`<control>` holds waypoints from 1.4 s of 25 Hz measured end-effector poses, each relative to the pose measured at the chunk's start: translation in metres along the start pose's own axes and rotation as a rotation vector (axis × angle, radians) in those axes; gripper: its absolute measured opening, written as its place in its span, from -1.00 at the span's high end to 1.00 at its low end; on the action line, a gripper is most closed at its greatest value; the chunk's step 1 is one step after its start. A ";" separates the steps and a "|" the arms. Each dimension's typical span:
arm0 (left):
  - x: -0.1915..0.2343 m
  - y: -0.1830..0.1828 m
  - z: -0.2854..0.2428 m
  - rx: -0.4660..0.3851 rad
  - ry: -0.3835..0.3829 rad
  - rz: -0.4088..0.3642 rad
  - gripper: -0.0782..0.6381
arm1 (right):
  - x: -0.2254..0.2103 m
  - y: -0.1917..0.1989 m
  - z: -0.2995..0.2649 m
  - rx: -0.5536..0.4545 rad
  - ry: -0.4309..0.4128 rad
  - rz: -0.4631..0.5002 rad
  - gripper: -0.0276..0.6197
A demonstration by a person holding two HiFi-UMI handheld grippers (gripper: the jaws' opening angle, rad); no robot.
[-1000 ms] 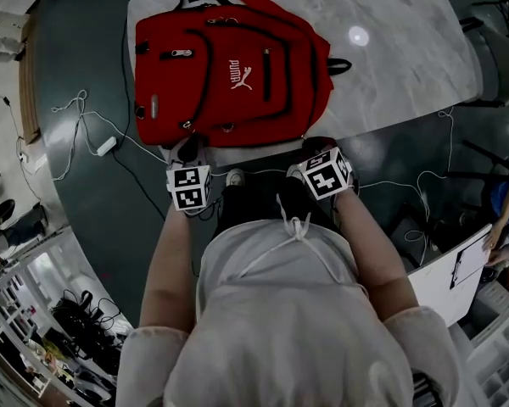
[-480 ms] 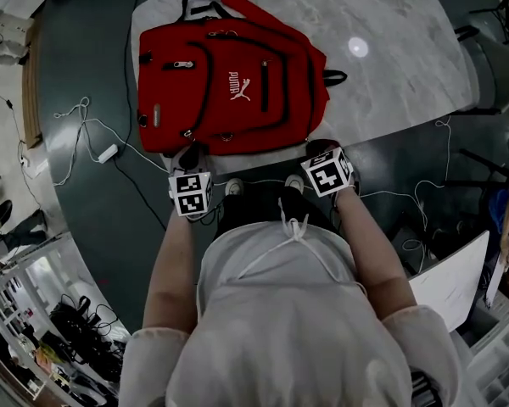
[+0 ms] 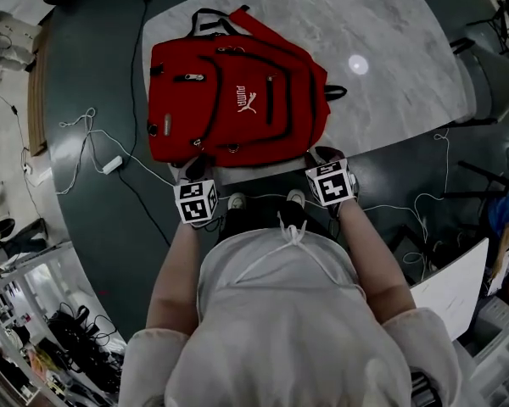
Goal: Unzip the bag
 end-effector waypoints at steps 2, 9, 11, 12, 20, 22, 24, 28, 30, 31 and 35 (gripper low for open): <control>-0.003 -0.002 0.007 -0.016 0.013 0.037 0.71 | 0.003 -0.008 0.008 -0.031 -0.001 -0.031 0.63; -0.042 -0.040 0.033 -0.166 0.115 -0.002 0.71 | 0.018 -0.044 0.036 -0.166 -0.005 -0.121 0.67; -0.057 -0.064 0.037 -0.221 0.166 -0.021 0.71 | 0.023 -0.057 0.047 -0.215 -0.012 -0.154 0.73; -0.064 -0.077 0.040 -0.249 0.193 -0.034 0.71 | 0.025 -0.064 0.053 -0.239 -0.020 -0.168 0.74; -0.108 -0.179 0.085 -0.522 0.389 -0.165 0.71 | 0.032 -0.120 0.115 -0.505 -0.051 -0.210 0.79; -0.111 -0.196 0.098 -0.574 0.396 -0.174 0.71 | 0.034 -0.132 0.134 -0.591 -0.066 -0.215 0.80; -0.114 -0.211 0.111 -0.619 0.402 -0.202 0.71 | 0.036 -0.142 0.151 -0.653 -0.066 -0.213 0.80; -0.122 -0.236 0.129 -0.694 0.415 -0.246 0.70 | 0.036 -0.156 0.174 -0.715 -0.037 -0.201 0.81; -0.125 -0.242 0.131 -0.693 0.413 -0.264 0.71 | 0.037 -0.158 0.178 -0.724 -0.016 -0.178 0.81; -0.127 -0.244 0.130 -0.684 0.412 -0.280 0.71 | 0.038 -0.158 0.179 -0.723 -0.007 -0.160 0.81; -0.133 -0.245 0.128 -0.675 0.416 -0.320 0.71 | 0.041 -0.156 0.179 -0.717 -0.013 -0.130 0.82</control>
Point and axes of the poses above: the fingertips, and each gripper's own axes: z backward along the fingers, x to its left, y out of its underside, the point moved 9 cm from there along z, backward along the fingers, and after that the axes turned 8 degrees about y, right-handed, at the moved point
